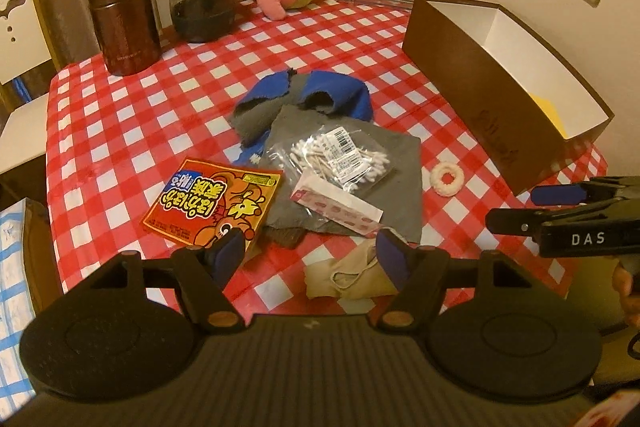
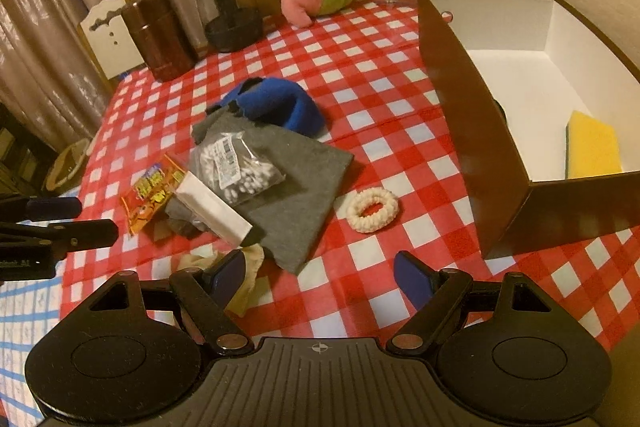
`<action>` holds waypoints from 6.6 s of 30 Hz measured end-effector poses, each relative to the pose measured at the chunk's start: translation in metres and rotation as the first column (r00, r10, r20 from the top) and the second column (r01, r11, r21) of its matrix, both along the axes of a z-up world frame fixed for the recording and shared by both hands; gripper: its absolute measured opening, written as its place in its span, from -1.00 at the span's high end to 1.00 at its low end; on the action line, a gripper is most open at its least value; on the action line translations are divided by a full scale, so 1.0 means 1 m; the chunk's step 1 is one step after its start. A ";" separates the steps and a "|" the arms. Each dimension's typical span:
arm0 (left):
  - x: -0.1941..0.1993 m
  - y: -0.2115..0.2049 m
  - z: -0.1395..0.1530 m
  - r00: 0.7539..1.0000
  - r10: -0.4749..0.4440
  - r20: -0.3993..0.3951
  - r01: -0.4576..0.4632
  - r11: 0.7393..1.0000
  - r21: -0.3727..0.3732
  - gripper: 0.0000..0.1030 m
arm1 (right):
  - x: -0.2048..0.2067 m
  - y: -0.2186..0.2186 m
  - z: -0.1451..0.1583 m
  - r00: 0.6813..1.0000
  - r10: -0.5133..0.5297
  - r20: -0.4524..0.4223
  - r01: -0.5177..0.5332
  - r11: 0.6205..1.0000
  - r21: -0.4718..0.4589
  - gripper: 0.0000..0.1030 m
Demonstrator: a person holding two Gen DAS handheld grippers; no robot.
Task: Organize soft objects
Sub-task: 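Withdraw both grippers from the box back over the table items, then grasp the bandage packet with the left gripper while the right gripper grasps the knitted ring, then carry the bandage packet and knitted ring over the brown box, then lower into the box and open the left gripper while the right gripper opens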
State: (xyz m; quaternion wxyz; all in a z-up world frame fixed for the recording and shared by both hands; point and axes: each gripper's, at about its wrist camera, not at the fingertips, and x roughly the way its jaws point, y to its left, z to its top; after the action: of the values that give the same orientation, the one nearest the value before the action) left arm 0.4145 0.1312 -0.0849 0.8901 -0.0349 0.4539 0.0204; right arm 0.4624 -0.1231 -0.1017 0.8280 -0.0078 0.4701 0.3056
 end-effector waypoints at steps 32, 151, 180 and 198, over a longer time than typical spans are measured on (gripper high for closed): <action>0.068 0.008 -0.076 0.993 0.102 -0.056 -0.109 0.984 -0.140 0.14 | 0.052 0.011 -0.056 0.998 -0.034 -0.049 0.031 0.998 -0.061 -0.56; 0.170 -0.217 0.060 0.915 -0.346 0.208 0.373 0.921 -0.111 0.53 | 0.097 -0.152 0.055 0.896 -0.383 0.225 0.366 0.924 0.114 0.67; 0.253 -0.257 0.007 0.916 -0.398 0.046 0.401 0.913 -0.073 0.07 | 0.154 -0.185 0.025 0.898 -0.413 0.150 0.404 0.911 0.088 0.66; 0.250 -0.235 0.016 0.935 -0.351 0.043 0.353 0.934 -0.049 0.06 | 0.156 -0.165 0.029 0.937 -0.322 0.138 0.306 0.944 0.123 -0.01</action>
State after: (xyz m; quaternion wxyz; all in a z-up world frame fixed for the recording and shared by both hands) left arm 0.6642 -0.1037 -0.0689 0.8856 0.0216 0.4382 -0.1525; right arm 0.6189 -0.2883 -0.0732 0.8997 0.0848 0.3833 0.1910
